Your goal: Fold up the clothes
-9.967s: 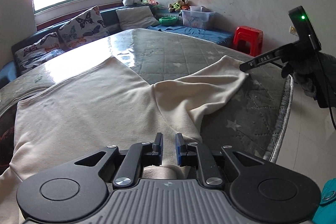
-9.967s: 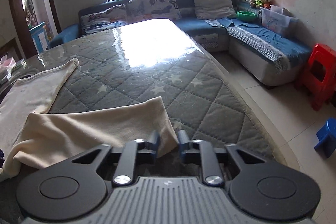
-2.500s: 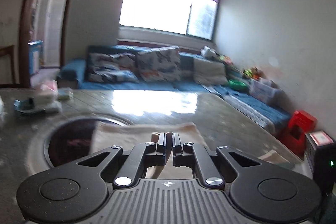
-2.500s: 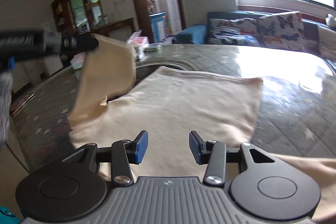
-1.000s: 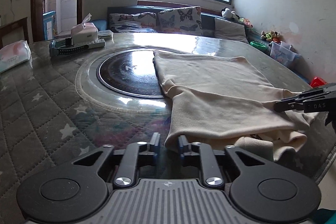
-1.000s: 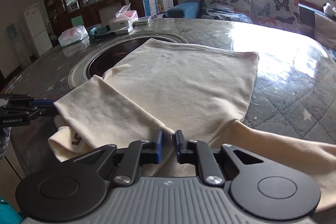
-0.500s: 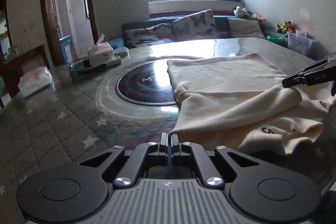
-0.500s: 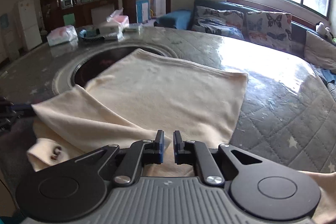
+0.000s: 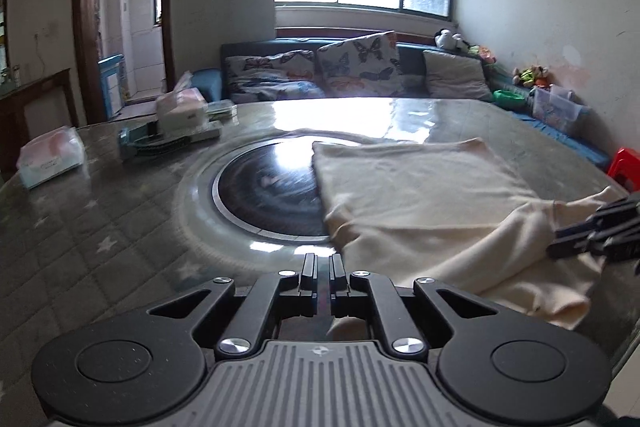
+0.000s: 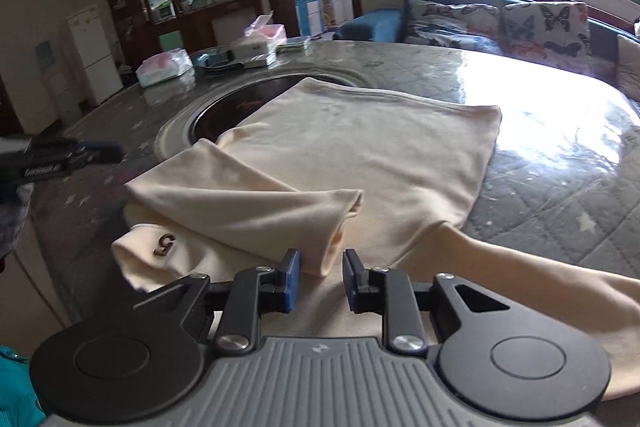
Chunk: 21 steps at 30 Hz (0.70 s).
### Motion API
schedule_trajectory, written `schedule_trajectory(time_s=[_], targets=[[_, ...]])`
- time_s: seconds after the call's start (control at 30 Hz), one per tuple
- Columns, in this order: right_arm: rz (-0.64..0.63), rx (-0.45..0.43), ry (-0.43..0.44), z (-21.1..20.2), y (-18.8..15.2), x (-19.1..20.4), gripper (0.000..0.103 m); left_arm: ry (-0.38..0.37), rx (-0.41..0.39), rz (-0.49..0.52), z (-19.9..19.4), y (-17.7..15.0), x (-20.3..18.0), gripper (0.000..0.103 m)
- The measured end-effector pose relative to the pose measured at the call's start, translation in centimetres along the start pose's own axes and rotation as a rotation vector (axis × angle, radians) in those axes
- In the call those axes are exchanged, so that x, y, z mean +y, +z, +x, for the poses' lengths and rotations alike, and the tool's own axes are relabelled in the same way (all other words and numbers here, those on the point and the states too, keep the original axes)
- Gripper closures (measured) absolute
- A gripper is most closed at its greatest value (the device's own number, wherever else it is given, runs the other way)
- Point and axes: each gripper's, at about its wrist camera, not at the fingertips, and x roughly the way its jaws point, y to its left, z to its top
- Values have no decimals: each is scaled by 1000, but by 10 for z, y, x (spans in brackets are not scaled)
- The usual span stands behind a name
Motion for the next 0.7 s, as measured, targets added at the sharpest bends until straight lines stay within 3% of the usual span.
schedule_trajectory(time_s=[0.1, 0.13, 0.17, 0.3, 0.43, 0.5, 0.6, 0.63, 0.67, 0.7], targets=[[10, -6, 31, 7, 0, 3, 79, -39, -6, 50, 17, 9, -16, 96], [2, -2, 31, 8, 1, 5, 83, -52, -8, 66, 22, 12, -22, 96], [-2, 3, 31, 8, 3, 6, 99, -61, -3, 75, 29, 15, -26, 96], [12, 18, 45, -8, 10, 6, 101, -78, 51, 96, 56, 16, -32, 96], [-41, 71, -48, -13, 7, 5, 100, -44, 100, 110, 75, 8, -32, 95], [-58, 83, -100, -13, 4, 3, 96, -36, 93, 114, 75, 7, -31, 95], [-20, 43, -106, -20, 8, -4, 94, -33, 85, 132, 72, 7, -35, 95], [8, 27, -92, -20, 11, -7, 89, -31, 82, 141, 72, 7, -36, 95], [37, 11, -78, -20, 14, -10, 74, -29, 80, 148, 72, 8, -37, 95], [63, -2, -66, -18, 17, -13, 71, -27, 77, 152, 73, 9, -38, 95]])
